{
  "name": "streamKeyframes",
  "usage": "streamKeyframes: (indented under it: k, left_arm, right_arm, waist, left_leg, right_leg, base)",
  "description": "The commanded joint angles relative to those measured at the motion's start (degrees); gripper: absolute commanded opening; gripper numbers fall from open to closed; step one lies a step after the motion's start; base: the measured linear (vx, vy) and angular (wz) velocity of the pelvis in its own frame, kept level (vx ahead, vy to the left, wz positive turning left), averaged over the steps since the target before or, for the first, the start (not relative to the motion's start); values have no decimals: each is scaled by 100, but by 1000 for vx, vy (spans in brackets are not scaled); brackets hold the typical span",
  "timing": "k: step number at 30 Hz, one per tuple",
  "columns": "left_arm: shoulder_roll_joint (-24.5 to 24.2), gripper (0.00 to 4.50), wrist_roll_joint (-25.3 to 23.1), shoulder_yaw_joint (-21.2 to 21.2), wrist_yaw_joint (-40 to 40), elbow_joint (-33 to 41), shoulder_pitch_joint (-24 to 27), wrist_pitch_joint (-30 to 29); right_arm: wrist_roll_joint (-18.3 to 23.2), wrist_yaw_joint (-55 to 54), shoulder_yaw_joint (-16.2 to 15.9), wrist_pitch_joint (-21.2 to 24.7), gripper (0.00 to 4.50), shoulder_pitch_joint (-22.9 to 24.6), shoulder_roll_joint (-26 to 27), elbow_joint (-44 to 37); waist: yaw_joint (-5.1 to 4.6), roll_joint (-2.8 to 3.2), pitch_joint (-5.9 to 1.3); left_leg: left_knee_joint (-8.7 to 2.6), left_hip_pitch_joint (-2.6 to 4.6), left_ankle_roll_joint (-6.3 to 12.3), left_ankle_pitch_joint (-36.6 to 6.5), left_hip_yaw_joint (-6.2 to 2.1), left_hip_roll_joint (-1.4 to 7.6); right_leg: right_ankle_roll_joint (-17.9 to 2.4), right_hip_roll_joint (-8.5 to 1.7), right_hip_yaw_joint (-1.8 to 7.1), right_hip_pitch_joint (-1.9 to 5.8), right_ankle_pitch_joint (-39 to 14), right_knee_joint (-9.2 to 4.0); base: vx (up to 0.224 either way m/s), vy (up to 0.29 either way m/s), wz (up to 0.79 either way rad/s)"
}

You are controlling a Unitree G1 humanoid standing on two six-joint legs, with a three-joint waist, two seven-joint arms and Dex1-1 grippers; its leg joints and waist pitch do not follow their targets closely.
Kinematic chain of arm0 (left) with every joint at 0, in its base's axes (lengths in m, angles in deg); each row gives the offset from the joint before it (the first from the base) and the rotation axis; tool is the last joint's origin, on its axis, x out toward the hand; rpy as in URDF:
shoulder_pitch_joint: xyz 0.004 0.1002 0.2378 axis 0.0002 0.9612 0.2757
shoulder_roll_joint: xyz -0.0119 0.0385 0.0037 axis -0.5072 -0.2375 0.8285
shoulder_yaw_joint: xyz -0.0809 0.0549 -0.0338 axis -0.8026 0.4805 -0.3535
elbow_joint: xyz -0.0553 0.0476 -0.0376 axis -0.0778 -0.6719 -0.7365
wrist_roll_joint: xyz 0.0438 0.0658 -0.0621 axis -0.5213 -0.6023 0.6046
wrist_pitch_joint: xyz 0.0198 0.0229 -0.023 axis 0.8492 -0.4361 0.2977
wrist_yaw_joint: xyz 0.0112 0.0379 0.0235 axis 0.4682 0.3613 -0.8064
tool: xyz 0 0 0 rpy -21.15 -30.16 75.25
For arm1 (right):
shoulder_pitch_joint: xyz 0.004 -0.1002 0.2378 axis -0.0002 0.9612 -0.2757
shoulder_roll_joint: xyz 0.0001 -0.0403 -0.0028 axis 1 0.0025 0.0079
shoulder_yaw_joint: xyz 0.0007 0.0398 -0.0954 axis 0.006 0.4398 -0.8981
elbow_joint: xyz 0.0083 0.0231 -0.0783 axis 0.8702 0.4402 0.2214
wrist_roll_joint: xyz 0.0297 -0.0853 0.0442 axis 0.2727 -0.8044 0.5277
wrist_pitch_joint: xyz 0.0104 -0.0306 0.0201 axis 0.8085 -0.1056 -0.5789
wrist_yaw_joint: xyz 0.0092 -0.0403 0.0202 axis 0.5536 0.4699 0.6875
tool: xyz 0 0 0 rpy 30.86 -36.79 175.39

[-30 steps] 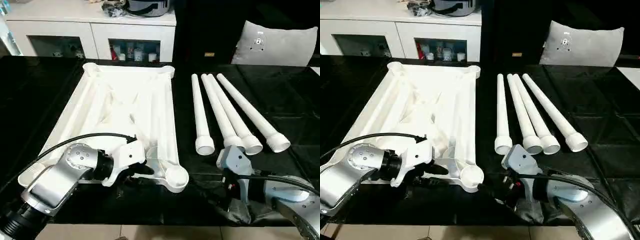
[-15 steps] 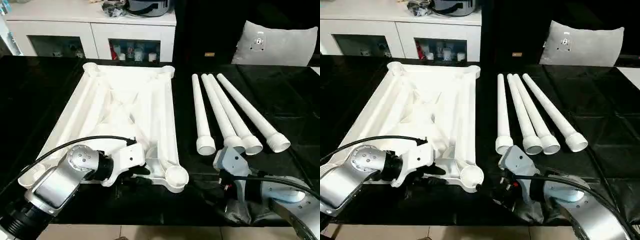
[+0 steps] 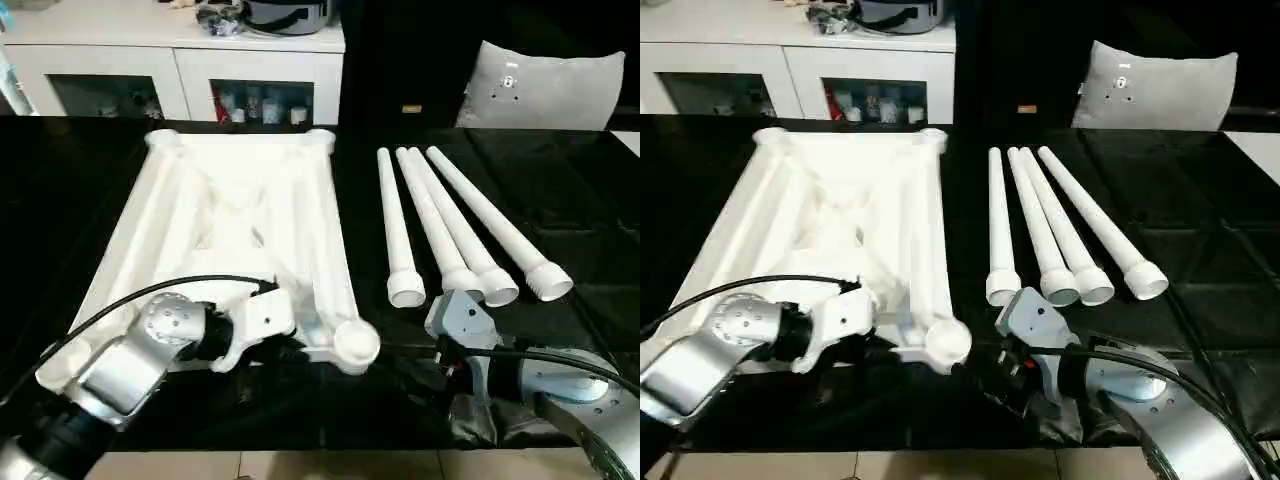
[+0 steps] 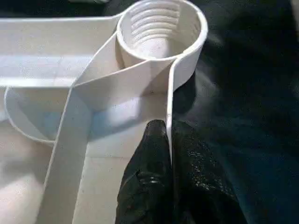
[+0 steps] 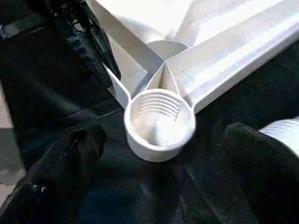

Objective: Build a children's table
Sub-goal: Move table base, then pick table leg

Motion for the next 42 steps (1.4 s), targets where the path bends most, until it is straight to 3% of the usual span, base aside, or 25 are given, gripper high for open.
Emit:
streamKeyframes:
  k: [1,7,12,15,16,18,22,23,24,26,30,31,32,36,40,42]
  left_arm:
    - [-6,5,-37,-203,-183,-156,-102,51]
    - [53,5,-122,-219,-186,-359,-199,206]
    - [99,5,-264,-233,-359,-529,-271,199]
    - [148,5,-290,-259,-467,-575,-285,84]
    - [169,5,-283,-265,-478,-582,-285,90]
    - [213,5,-247,-275,-481,-563,-265,117]
    - [256,5,-257,-272,-523,-514,-242,134]
    - [281,45,-215,-300,-533,-476,-232,161]
    - [284,56,-192,-308,-520,-457,-227,162]
    - [266,62,-57,-358,-410,-262,-185,107]
    - [225,104,-6,-396,-315,-92,-153,46]
    - [212,111,15,-422,-302,-36,-141,26]
    - [196,111,92,-513,-316,118,-144,-69]
    - [202,149,104,-643,-452,274,-213,-297]
    - [139,179,218,-678,-356,542,-228,-586]
    - [99,179,295,-688,-290,695,-214,-712]
  right_arm:
    - [-5,-110,50,111,450,-131,40,72]
    - [-137,-386,155,204,450,-312,149,235]
    - [-119,-554,228,282,450,-432,339,277]
    - [-122,-675,167,338,450,-509,448,289]
    - [-120,-727,163,351,450,-538,496,305]
    - [-148,-846,170,349,450,-609,603,354]
    - [-152,-1262,413,453,450,-885,984,569]
    - [-54,-1253,457,532,450,-968,1037,565]
    - [-48,-1261,461,547,450,-993,1048,566]
    - [-196,-1628,550,657,450,-1295,1256,682]
    - [-606,-2505,797,638,450,-1777,1701,1115]
    - [-844,-2788,782,747,450,-1951,1759,1274]
    - [-1050,-3075,752,1402,450,-2442,1860,1744]
    - [-757,-3040,902,1762,450,-2926,2064,2396]
    - [-818,-3226,990,1772,450,-3375,2221,3341]
    - [-830,-3261,1029,1790,450,-3576,2293,3774]
  waist:
    - [39,-3,-283]
    - [42,4,-278]
    - [35,11,-270]
    - [32,10,-281]
    - [25,-16,-288]
    - [28,0,-291]
    - [30,-1,-299]
    - [33,6,-306]
    - [36,8,-310]
    - [36,35,-321]
    - [29,32,-322]
    - [43,38,-318]
    - [43,45,-328]
    - [63,69,-337]
    - [86,48,-362]
    - [79,47,-374]
  left_leg:
    - [-507,98,126,-1032,-171,471]
    - [-508,120,128,-1033,-162,475]
    - [-527,124,-10,-1273,-167,477]
    - [-521,123,-9,-1173,-166,478]
    - [-517,118,9,-1103,-160,475]
    - [-512,117,30,-1038,-159,474]
    - [-507,125,0,-979,-144,467]
    - [-510,123,6,-955,-151,460]
    - [-510,128,-4,-951,-153,468]
    - [-503,137,-50,-866,-142,462]
    - [-503,144,-135,-757,-128,448]
    - [-507,154,-226,-757,-119,444]
    - [-503,173,-278,-719,-116,422]
    - [-484,164,-381,-779,-101,420]
    - [-470,135,-346,-335,-89,409]
    - [-458,132,-358,-298,-84,394]
  right_leg:
    - [-1547,-495,237,127,-95,-425]
    - [-1589,-486,228,111,-131,-423]
    - [-1529,-482,234,98,-418,-433]
    - [-1509,-482,236,102,-330,-428]
    - [-1512,-476,234,104,-233,-422]
    - [-1532,-482,232,101,-160,-413]
    - [-1551,-475,231,96,-124,-408]
    - [-1560,-469,225,107,-76,-391]
    - [-1553,-470,223,105,-65,-389]
    - [-1549,-460,220,100,69,-377]
    - [-1563,-449,216,76,122,-362]
    - [-1528,-429,214,79,130,-356]
    - [-1513,-401,205,72,158,-338]
    - [-1486,-434,226,94,205,-336]
    - [-1481,-416,209,131,758,-298]
    - [-1536,-418,199,134,768,-290]
  base:
    - [0,0,0]
    - [0,0,0]
    - [0,0,0]
    - [0,0,0]
    - [0,0,0]
    - [0,0,0]
    - [0,0,0]
    - [0,0,0]
    - [0,0,0]
    - [0,0,0]
    - [0,0,0]
    - [0,0,0]
    - [0,0,0]
    - [0,0,0]
    - [0,0,0]
    - [0,0,0]
